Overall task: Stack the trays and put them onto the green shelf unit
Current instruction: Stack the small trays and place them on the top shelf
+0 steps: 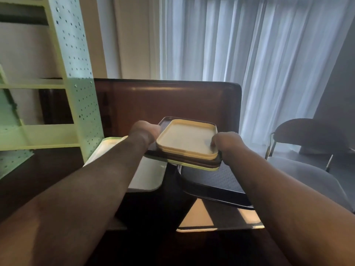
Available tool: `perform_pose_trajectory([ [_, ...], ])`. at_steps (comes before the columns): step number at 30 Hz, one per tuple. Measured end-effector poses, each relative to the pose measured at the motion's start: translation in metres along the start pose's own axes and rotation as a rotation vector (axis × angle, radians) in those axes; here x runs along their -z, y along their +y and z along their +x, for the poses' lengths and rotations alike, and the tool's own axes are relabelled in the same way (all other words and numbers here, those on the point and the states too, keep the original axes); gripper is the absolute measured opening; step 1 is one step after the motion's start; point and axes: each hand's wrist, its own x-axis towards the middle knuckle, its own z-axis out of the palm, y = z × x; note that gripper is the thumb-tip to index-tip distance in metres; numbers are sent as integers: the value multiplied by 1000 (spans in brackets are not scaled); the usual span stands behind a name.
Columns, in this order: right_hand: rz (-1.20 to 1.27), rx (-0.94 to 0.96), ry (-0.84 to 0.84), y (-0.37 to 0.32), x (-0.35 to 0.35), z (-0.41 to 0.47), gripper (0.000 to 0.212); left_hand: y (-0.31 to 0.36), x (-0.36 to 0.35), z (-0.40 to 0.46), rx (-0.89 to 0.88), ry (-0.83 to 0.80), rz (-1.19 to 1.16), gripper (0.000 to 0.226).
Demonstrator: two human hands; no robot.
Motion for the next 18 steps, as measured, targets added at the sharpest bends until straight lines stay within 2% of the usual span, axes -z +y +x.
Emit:
perform_pose_trajectory([
  [4,-5,76,-89,-20,-43,-17,18,-27,45,6,4,109,-17,32],
  [11,-40,65,-187,-14,-118,-33,28,-76,91,9,61,193,19,26],
  [12,-42,62,-189,-11,-125,-35,27,-81,94,9,66,183,33,28],
  [14,-128,81,-198,-10,-135,-37,10,-92,98,11,63,139,73,31],
  [17,-177,106,-183,-9,-143,-36,8,-105,98,12,59,70,106,37],
  [18,-193,122,-156,-5,-146,-31,15,-108,98,12,57,52,106,39],
])
